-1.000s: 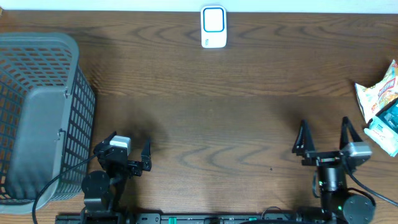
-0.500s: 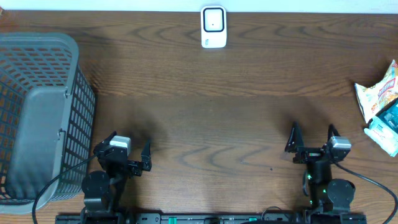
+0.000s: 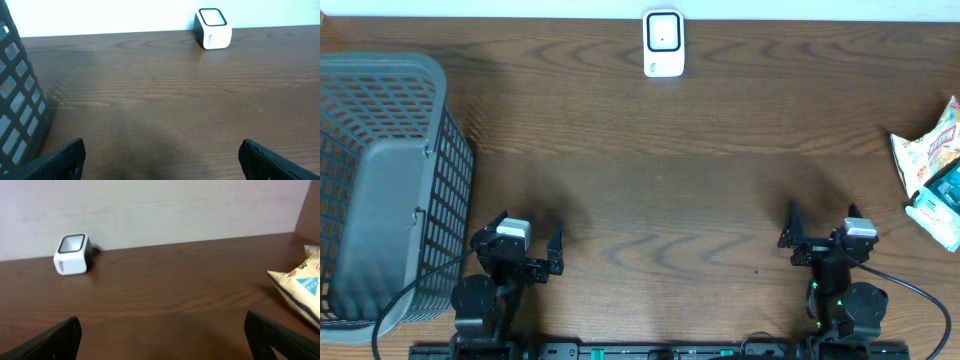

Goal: Scan the item barcode

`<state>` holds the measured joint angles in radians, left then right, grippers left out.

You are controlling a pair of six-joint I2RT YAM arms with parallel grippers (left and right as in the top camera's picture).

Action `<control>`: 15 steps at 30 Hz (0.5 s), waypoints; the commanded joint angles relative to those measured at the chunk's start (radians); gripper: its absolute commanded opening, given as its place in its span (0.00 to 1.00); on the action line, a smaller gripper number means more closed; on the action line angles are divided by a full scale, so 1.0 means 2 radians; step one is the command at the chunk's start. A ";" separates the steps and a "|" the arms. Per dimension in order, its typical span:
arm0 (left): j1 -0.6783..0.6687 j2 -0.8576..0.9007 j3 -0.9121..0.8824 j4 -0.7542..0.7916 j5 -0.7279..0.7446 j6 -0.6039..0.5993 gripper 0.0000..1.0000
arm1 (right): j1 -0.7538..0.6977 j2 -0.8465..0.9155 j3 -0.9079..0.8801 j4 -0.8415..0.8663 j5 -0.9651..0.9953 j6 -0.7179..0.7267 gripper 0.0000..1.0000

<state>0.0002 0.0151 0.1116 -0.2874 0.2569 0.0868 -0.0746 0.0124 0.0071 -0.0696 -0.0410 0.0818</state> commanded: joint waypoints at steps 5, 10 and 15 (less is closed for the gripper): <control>0.003 -0.002 -0.008 -0.009 0.002 0.007 0.98 | -0.001 -0.004 -0.001 -0.002 0.003 -0.028 0.99; 0.003 -0.002 -0.008 -0.009 0.002 0.007 0.98 | -0.002 -0.004 -0.001 -0.002 0.003 -0.028 0.99; 0.003 -0.002 -0.008 -0.009 0.002 0.007 0.98 | -0.002 -0.003 -0.001 -0.002 0.003 -0.028 0.99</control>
<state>-0.0002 0.0151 0.1116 -0.2874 0.2569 0.0868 -0.0746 0.0124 0.0071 -0.0696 -0.0410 0.0399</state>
